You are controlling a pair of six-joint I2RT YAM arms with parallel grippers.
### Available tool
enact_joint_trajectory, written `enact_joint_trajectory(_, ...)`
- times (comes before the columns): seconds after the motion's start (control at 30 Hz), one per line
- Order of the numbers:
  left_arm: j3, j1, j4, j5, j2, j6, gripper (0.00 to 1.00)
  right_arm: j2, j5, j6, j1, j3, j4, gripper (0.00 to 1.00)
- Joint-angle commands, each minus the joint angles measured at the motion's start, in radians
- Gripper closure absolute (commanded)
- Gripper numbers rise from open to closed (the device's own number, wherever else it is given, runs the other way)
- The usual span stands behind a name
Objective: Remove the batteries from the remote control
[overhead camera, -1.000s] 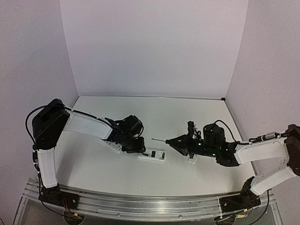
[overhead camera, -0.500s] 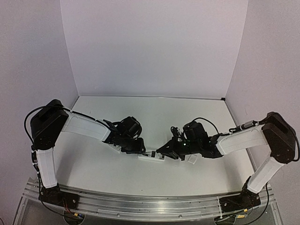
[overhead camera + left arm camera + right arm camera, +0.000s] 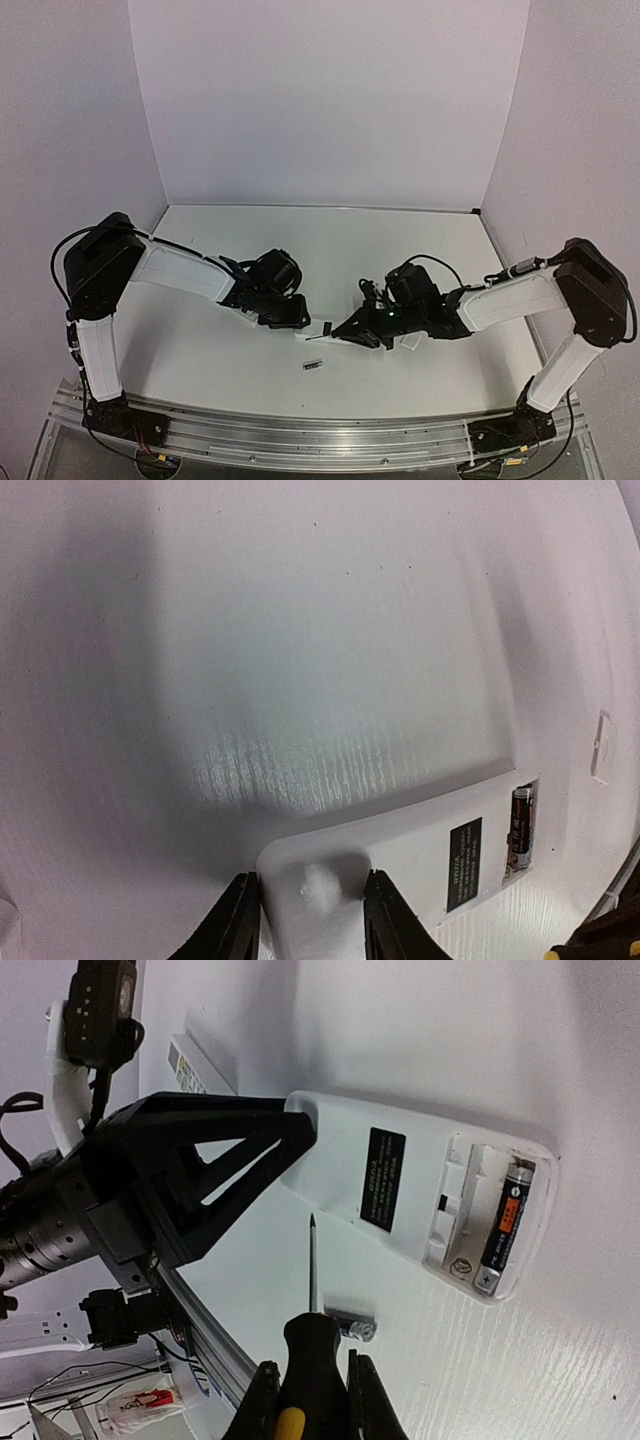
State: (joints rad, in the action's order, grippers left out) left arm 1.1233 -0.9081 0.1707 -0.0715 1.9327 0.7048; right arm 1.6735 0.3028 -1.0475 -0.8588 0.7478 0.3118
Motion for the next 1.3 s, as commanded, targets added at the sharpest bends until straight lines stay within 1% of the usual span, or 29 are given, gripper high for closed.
enact_joint_trajectory(0.0,-0.032,-0.017,0.125,-0.028,0.02,-0.008,0.65,-0.131,-0.026,0.039,-0.005,-0.005,-0.037,1.0)
enact_joint_trajectory(0.1,-0.026,-0.017,0.122,-0.025,0.006,-0.009,0.64,-0.215,-0.077,0.077,-0.005,-0.016,-0.105,1.0)
enact_joint_trajectory(0.2,-0.006,-0.016,0.133,-0.002,-0.016,-0.034,0.56,-0.303,-0.139,0.11,-0.005,-0.038,-0.202,1.0)
enact_joint_trajectory(0.3,0.032,-0.017,0.149,0.035,-0.049,-0.082,0.42,-0.378,-0.175,0.129,-0.005,-0.059,-0.3,1.0)
enact_joint_trajectory(0.43,0.096,-0.016,0.17,0.099,-0.089,-0.153,0.17,-0.412,-0.085,0.191,-0.006,-0.029,-0.509,1.0)
enact_joint_trajectory(0.53,0.148,-0.015,0.171,0.11,-0.096,-0.203,0.02,-0.415,-0.032,0.211,-0.007,-0.044,-0.543,1.0)
enact_joint_trajectory(0.63,0.207,-0.013,0.168,0.092,-0.068,-0.248,0.0,-0.407,-0.016,0.211,-0.006,-0.052,-0.545,1.0)
enact_joint_trajectory(0.73,0.27,-0.011,0.176,0.063,-0.002,-0.285,0.0,-0.378,-0.025,0.201,-0.01,-0.055,-0.542,1.0)
enact_joint_trajectory(0.9,0.338,0.01,0.177,-0.053,0.094,-0.319,0.0,-0.325,-0.07,0.19,-0.012,-0.046,-0.519,1.0)
enact_joint_trajectory(1.17,0.355,0.021,0.154,-0.198,0.161,-0.343,0.0,-0.263,-0.173,0.173,-0.012,-0.031,-0.462,1.0)
enact_joint_trajectory(1.27,0.309,0.024,0.123,-0.258,0.143,-0.337,0.0,-0.25,-0.224,0.167,-0.011,-0.02,-0.448,1.0)
